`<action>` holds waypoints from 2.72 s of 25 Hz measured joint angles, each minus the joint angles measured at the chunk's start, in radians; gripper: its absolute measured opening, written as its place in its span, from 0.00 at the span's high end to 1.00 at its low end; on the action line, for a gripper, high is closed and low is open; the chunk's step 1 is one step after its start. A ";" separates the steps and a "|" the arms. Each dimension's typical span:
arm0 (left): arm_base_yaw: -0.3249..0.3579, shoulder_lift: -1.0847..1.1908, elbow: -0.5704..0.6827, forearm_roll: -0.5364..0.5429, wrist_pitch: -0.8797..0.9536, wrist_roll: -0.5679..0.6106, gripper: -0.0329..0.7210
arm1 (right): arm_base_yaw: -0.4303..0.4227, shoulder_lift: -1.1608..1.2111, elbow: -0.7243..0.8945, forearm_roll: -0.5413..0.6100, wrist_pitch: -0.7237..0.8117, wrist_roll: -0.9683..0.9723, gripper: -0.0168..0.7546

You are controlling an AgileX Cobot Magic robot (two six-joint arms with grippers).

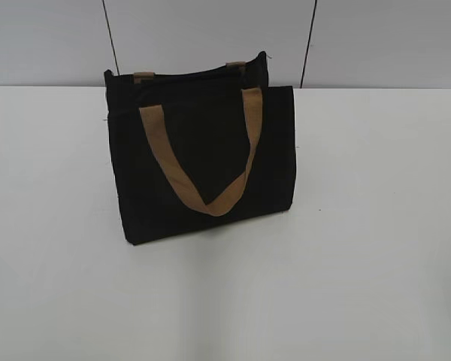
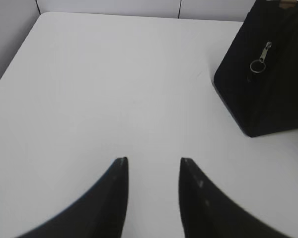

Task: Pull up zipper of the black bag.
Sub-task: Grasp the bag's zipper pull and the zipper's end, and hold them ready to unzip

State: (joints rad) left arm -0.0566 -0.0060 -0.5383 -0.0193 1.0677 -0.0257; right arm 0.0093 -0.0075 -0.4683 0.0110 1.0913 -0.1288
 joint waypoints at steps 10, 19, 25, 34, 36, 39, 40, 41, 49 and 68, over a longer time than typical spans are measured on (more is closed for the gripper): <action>0.000 0.043 0.010 0.019 -0.463 0.000 0.23 | 0.000 0.000 0.000 0.000 0.000 0.000 0.35; 0.000 0.578 0.288 -0.003 -1.320 -0.032 0.47 | 0.000 0.000 0.000 0.000 0.000 0.000 0.35; -0.001 1.104 0.234 0.358 -1.632 -0.372 0.52 | 0.000 0.000 0.000 0.000 0.000 0.000 0.35; 0.079 1.528 0.015 0.978 -1.837 -0.622 0.52 | 0.000 0.000 0.000 0.000 0.000 0.000 0.35; 0.126 1.601 -0.012 1.084 -1.897 -0.634 0.52 | 0.000 0.000 0.000 0.000 0.000 0.000 0.35; 0.163 1.706 -0.062 1.226 -1.933 -0.639 0.52 | 0.000 0.000 0.000 0.000 0.000 0.000 0.35; 0.163 1.746 -0.083 1.271 -1.949 -0.640 0.52 | 0.000 0.000 0.000 0.000 0.000 0.000 0.35; 0.161 1.780 -0.100 1.300 -1.970 -0.640 0.52 | 0.000 0.000 0.000 0.000 0.000 0.000 0.35; 0.094 2.034 -0.259 1.342 -2.097 -0.577 0.52 | 0.000 0.000 0.000 0.002 0.000 0.000 0.35; -0.006 2.124 -0.328 1.119 -2.110 -0.425 0.92 | 0.000 0.000 0.000 0.003 0.000 0.000 0.35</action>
State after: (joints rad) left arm -0.0625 2.1182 -0.8667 1.0995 -1.0419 -0.4508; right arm 0.0093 -0.0075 -0.4683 0.0140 1.0913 -0.1288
